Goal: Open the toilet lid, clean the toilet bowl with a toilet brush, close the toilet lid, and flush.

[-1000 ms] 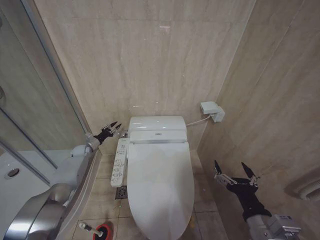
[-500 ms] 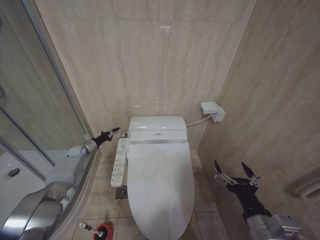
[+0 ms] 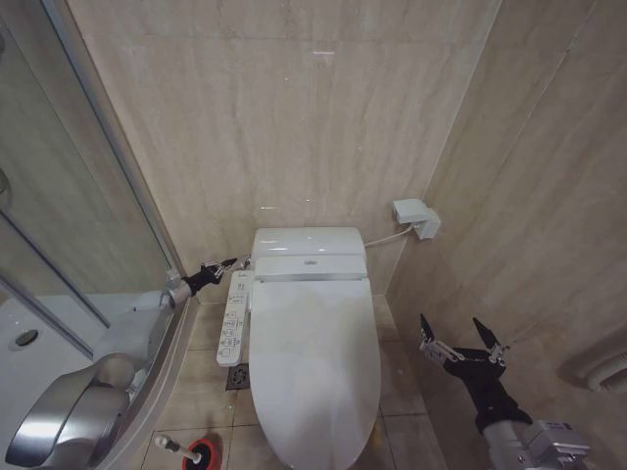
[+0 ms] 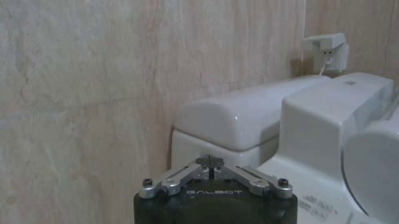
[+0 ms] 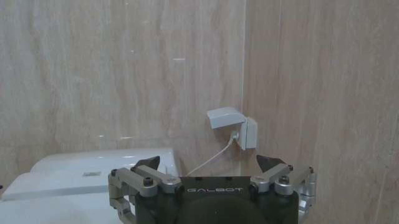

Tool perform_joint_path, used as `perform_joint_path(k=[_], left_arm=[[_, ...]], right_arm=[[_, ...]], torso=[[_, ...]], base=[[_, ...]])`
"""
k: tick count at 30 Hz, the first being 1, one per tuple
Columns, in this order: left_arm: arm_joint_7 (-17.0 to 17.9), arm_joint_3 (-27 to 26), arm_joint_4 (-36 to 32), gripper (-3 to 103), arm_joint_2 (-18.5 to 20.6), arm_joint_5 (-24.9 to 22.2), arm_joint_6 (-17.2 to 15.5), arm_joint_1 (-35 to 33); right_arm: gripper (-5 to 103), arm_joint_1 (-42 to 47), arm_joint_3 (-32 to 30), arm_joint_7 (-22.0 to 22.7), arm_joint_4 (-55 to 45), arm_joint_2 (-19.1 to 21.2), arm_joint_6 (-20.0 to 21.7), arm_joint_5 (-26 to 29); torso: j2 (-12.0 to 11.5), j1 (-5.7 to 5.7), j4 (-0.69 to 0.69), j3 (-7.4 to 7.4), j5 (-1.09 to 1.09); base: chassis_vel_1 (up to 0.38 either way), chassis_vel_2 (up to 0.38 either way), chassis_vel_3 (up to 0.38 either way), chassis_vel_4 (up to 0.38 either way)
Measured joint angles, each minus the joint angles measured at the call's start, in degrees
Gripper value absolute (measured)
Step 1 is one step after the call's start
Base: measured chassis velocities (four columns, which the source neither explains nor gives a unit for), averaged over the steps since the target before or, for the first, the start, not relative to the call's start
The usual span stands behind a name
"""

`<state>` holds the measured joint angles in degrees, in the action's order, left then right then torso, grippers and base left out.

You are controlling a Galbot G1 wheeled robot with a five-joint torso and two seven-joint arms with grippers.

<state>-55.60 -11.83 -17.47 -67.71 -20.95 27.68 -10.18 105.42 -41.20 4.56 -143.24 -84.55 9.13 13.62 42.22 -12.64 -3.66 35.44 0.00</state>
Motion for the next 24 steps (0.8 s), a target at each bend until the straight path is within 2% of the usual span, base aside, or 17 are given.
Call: perform_joint_path(k=[24], left_arm=[[-1.9,-0.7,0.5,0,0.0,0.8,-0.5,0.1]], right_arm=[[100,0.0,0.0,0.0,0.0,0.0,0.0,0.0]], torso=[[0.0,0.0,0.0,0.0,0.0]], base=[[0.0,0.0,0.0,0.0]])
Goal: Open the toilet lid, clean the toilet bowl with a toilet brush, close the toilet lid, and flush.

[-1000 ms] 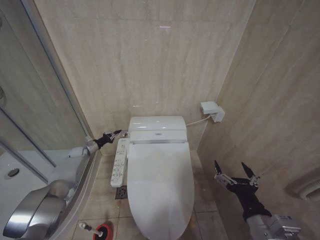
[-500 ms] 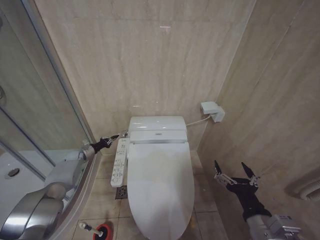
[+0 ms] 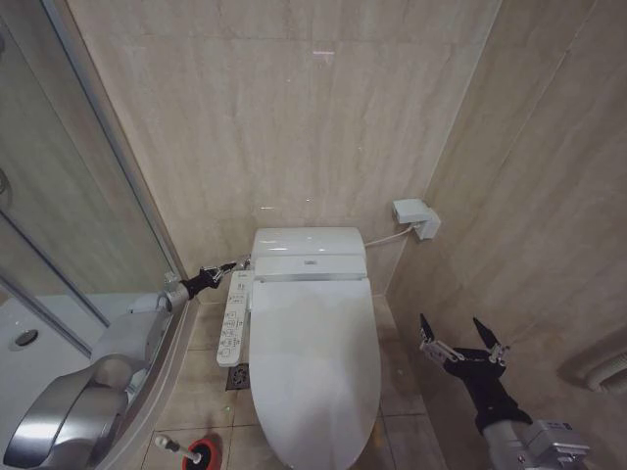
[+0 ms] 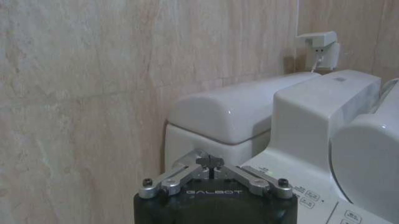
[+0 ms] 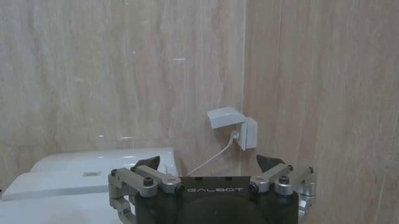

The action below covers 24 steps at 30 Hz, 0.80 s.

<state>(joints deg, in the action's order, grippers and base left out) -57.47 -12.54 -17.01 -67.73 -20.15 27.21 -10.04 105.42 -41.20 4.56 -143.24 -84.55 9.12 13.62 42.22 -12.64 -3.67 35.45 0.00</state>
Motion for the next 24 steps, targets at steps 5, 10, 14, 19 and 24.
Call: perform_joint_path(k=[5,10,14,19,24], left_arm=[[-0.2,0.0,-0.1,0,0.1,0.0,0.0,-0.1],[-0.3,-0.1,-0.1,0,-0.1,0.0,0.1,-0.1],[-0.3,0.0,-0.1,0,-0.3,0.2,0.0,-0.1],[-0.4,-0.2,0.0,0,-0.5,0.4,0.0,-0.1],[-0.8,-0.1,0.0,0,-0.5,0.6,0.0,-0.2]], right_arm=[[100,0.0,0.0,0.0,0.0,0.0,0.0,0.0],[100,0.0,0.0,0.0,0.0,0.0,0.0,0.0],[100,0.0,0.0,0.0,0.0,0.0,0.0,0.0],[100,0.0,0.0,0.0,0.0,0.0,0.0,0.0],[100,0.0,0.0,0.0,0.0,0.0,0.0,0.0]], torso=[[0.0,0.01,0.02,0.0,0.0],[0.0,-0.02,-0.01,0.0,0.0],[0.0,-0.02,-0.02,0.0,0.0],[0.0,0.0,0.02,0.0,0.0],[0.0,0.0,0.0,0.0,0.0]], base=[[0.0,0.0,0.0,0.0],[-0.059,0.006,0.061,-0.023],[0.0,0.0,0.0,0.0],[0.0,0.0,0.0,0.0],[0.0,0.0,0.0,0.0]])
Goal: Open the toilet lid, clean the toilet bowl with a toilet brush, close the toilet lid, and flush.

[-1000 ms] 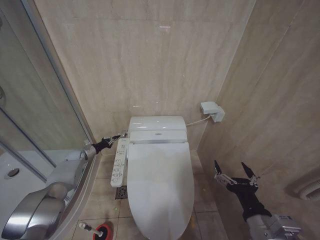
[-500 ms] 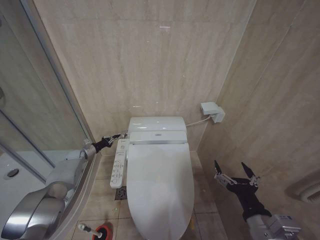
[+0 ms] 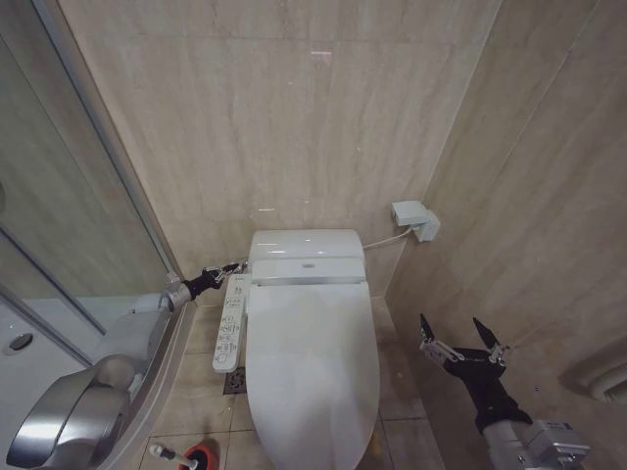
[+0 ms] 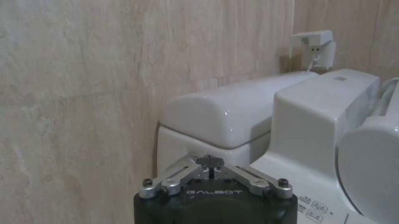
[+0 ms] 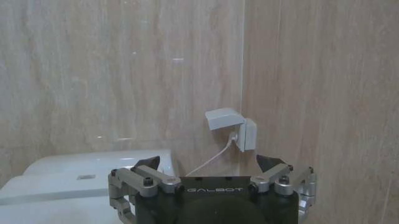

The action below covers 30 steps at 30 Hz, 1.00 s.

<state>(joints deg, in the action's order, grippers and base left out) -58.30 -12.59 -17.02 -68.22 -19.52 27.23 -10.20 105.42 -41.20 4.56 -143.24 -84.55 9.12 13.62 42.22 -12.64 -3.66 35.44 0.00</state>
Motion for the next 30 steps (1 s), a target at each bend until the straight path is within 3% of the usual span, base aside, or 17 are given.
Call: perform_joint_path(k=[27,30], left_arm=[[-0.6,0.0,1.2,0,-0.1,2.0,-0.4,-0.5],[-0.5,-0.1,1.3,0,0.0,2.5,-0.5,-0.7]], right_arm=[[100,0.0,0.0,0.0,0.0,0.0,0.0,0.0],[100,0.0,0.0,0.0,0.0,0.0,0.0,0.0]], torso=[[0.0,0.0,0.04,-0.01,0.01],[0.0,0.0,-0.01,-0.01,0.01]], base=[[-0.006,0.004,0.005,-0.004],[0.0,0.0,0.0,0.0]])
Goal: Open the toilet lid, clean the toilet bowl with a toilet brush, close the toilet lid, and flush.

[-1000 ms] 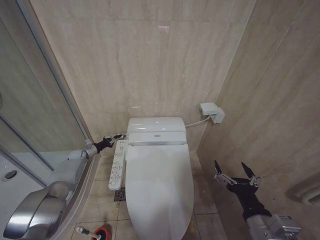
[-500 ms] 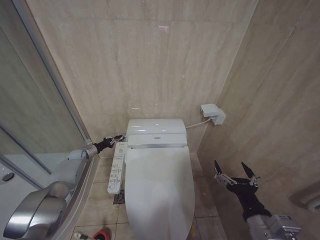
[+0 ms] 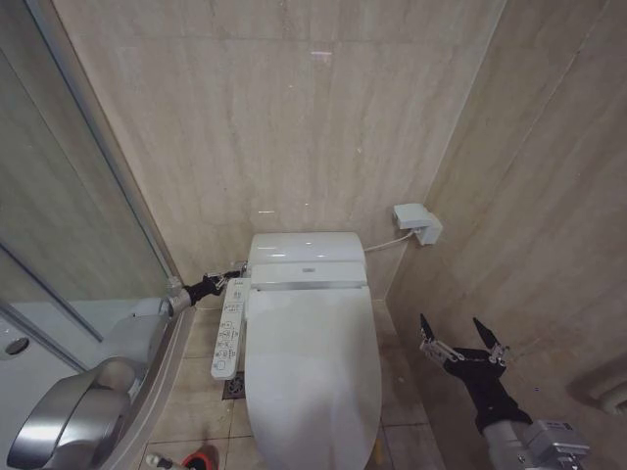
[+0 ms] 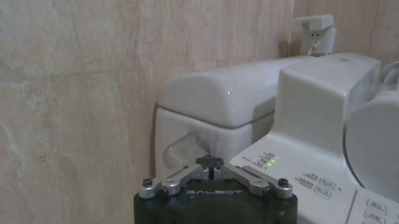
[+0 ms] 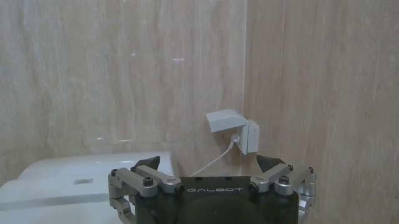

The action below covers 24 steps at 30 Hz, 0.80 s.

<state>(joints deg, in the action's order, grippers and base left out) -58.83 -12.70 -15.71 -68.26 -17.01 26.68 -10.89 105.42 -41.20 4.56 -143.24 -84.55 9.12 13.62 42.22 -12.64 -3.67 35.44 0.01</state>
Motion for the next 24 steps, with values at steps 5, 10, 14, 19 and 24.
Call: perform_joint_path(k=[5,10,14,19,24], left_arm=[[0.0,-0.5,0.1,0,0.3,0.4,-0.2,-0.5],[0.7,-1.0,0.7,0,0.3,0.7,-0.5,-0.8],[2.4,-1.7,1.1,0,-0.2,0.9,-0.8,-0.9],[5.5,-3.3,2.0,0,-1.4,1.0,-1.1,-1.2],[7.6,-3.6,2.1,0,-1.9,1.2,-1.5,-1.5]], right_arm=[[100,0.0,0.0,0.0,0.0,0.0,0.0,0.0],[100,0.0,0.0,0.0,0.0,0.0,0.0,0.0],[100,0.0,0.0,0.0,0.0,0.0,0.0,0.0],[100,0.0,0.0,0.0,0.0,0.0,0.0,0.0],[100,0.0,0.0,0.0,0.0,0.0,0.0,0.0]], torso=[[0.0,0.0,0.01,0.0,-0.01],[0.0,0.0,0.01,0.01,0.0],[0.0,0.0,0.01,0.02,0.0],[0.0,0.0,0.02,0.02,0.0],[0.0,0.0,0.0,0.01,-0.01]], base=[[0.0,0.0,0.0,0.0],[0.0,0.0,0.0,0.0],[0.0,0.0,0.0,0.0],[0.0,0.0,0.0,0.0],[0.0,0.0,0.0,0.0]])
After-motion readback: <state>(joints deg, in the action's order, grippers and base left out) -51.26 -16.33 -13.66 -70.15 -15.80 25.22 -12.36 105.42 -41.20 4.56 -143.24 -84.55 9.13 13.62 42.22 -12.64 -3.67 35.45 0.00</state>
